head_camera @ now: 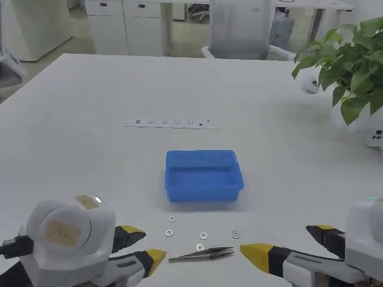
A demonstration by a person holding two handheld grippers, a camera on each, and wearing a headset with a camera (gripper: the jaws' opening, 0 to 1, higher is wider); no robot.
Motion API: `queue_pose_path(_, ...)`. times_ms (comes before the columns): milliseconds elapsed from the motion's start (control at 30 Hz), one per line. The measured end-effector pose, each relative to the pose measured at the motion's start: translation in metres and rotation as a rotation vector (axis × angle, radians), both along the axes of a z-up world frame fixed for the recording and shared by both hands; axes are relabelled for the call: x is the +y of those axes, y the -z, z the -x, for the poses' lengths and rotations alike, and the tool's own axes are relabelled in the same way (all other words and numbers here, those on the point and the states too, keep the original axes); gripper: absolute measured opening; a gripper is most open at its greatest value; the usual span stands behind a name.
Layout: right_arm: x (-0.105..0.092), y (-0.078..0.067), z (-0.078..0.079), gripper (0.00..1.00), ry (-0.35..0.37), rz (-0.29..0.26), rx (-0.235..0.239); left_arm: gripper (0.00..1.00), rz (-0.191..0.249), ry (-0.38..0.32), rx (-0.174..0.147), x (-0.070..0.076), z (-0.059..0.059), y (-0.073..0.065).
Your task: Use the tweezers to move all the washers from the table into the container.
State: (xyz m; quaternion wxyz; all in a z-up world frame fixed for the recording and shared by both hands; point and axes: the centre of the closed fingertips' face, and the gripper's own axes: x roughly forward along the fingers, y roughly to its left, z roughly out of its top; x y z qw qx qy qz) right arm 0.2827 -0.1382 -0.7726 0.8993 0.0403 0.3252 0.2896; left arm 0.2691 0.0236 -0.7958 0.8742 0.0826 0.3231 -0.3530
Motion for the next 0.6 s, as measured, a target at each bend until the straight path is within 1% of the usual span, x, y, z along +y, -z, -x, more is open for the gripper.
queue_pose_path(33, 0.0, 0.001, 0.001, 0.85, -0.002, 0.0, 0.002, 0.19, -0.013, 0.019, 0.021, -0.002, -0.001, 0.006)
queue_pose_path(67, 0.001, 0.001, 0.002, 0.85, -0.005, -0.001, 0.005, 0.2, -0.034, 0.05, 0.049, -0.005, 0.001, 0.014)
queue_pose_path(133, 0.003, 0.003, 0.003, 0.85, -0.009, -0.005, 0.01, 0.19, -0.052, 0.067, 0.038, -0.007, -0.003, 0.02)
queue_pose_path(200, 0.004, 0.006, 0.005, 0.85, -0.014, -0.006, 0.019, 0.17, -0.071, 0.093, 0.046, -0.01, -0.006, 0.03)
queue_pose_path(333, 0.009, 0.01, 0.008, 0.85, -0.028, -0.009, 0.032, 0.16, -0.102, 0.15, 0.097, -0.014, -0.005, 0.053)
queue_pose_path(400, 0.011, 0.012, 0.01, 0.85, -0.039, -0.01, 0.039, 0.16, -0.117, 0.165, 0.11, -0.014, -0.006, 0.062)
queue_pose_path(467, 0.014, 0.015, 0.011, 0.85, -0.051, -0.009, 0.045, 0.15, -0.126, 0.178, 0.115, -0.016, -0.007, 0.068)
queue_pose_path(600, 0.017, 0.019, 0.014, 0.84, -0.066, -0.008, 0.059, 0.13, -0.156, 0.2, 0.108, -0.017, -0.011, 0.076)
